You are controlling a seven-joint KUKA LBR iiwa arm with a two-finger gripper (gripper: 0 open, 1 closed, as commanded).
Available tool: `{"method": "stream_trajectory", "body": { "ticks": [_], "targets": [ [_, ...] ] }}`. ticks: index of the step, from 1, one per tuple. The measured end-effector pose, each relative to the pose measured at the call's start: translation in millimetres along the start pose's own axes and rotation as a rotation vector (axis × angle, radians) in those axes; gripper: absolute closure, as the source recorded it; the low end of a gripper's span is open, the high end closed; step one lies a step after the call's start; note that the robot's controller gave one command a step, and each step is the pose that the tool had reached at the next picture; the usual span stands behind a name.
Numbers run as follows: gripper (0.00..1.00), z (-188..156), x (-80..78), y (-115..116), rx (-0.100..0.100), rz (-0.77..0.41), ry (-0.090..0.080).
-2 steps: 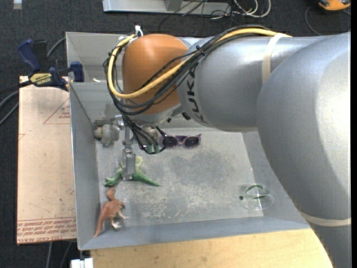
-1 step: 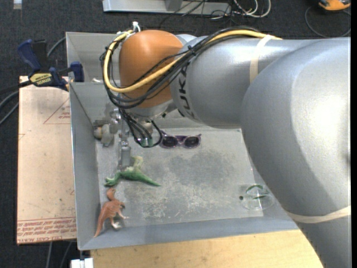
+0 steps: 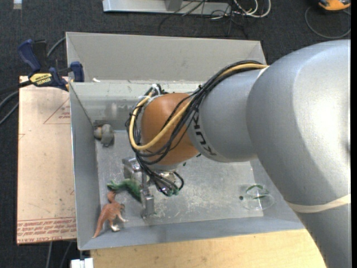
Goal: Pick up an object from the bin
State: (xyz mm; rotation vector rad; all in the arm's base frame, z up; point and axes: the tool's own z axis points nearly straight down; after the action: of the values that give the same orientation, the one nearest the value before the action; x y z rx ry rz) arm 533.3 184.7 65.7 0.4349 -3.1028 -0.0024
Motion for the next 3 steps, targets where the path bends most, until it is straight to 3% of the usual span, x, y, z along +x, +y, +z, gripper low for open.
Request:
{"method": "stream_trajectory", "body": {
  "ticks": [1, 2, 3],
  "targets": [
    [1.00, -14, -31.9, 0, -0.001, -0.074, -0.018],
    [1.00, -13, -31.8, 0, -0.001, -0.074, -0.018],
    [1.00, -8, -48.1, -4, -0.003, -0.105, -0.024]
  ]
}}
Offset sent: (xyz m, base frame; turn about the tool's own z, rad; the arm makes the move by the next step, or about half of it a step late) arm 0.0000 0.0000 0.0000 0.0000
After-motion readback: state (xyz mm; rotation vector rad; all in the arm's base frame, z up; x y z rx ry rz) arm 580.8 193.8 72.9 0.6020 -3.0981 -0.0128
